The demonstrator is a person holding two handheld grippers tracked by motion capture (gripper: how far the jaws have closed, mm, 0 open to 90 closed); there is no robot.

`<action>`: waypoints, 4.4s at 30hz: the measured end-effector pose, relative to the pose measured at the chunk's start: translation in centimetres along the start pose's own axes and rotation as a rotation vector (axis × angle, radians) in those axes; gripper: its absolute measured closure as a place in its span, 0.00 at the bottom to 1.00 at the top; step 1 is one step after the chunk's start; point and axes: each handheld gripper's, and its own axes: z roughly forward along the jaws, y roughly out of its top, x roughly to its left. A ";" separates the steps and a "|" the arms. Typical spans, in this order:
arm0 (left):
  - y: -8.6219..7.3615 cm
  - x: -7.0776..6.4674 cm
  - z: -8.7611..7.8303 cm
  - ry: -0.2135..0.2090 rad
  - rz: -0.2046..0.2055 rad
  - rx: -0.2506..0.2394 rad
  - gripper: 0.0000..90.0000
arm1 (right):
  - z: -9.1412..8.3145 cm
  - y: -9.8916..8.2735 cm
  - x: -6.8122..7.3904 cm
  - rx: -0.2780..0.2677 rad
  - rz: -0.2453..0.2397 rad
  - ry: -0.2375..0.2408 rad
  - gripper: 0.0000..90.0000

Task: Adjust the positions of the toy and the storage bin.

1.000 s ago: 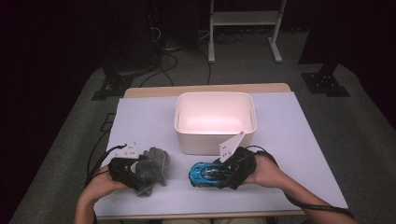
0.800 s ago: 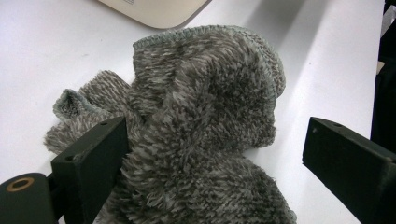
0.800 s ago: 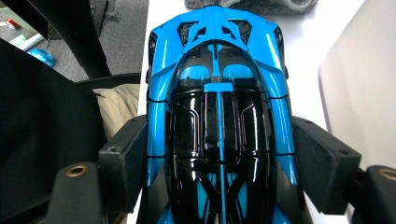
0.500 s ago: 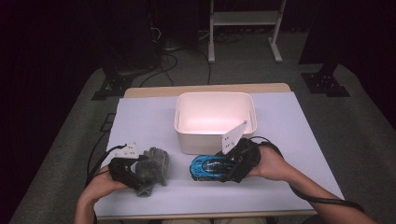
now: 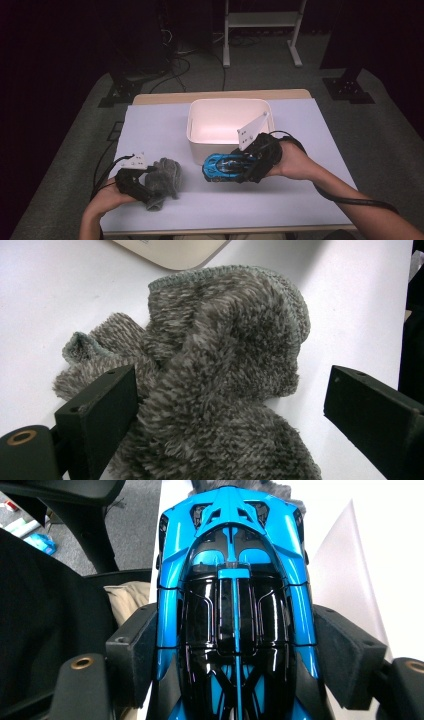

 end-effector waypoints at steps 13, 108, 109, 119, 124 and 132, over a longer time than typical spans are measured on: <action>0.1 0.1 0.1 -0.003 -0.001 0.003 0.07 | -2.6 1.7 -2.0 -0.012 0.018 -0.012 0.28; -0.6 0.5 -0.7 0.007 -0.022 -0.018 0.07 | 6.5 1.4 -16.0 0.164 0.112 0.046 0.28; -0.6 0.5 -0.7 0.007 -0.021 -0.018 0.07 | 6.5 1.4 -16.0 0.165 0.115 0.046 0.28; -0.6 0.5 -0.8 0.006 -0.020 -0.022 0.07 | 7.5 1.2 -16.1 0.186 0.121 0.060 0.28; -0.6 0.5 -0.8 0.007 -0.022 -0.024 0.07 | 7.9 1.2 -16.1 0.198 0.122 0.065 0.28; -0.6 0.5 -0.9 0.008 -0.021 -0.027 0.07 | 8.1 1.2 -16.2 0.214 0.125 0.071 0.28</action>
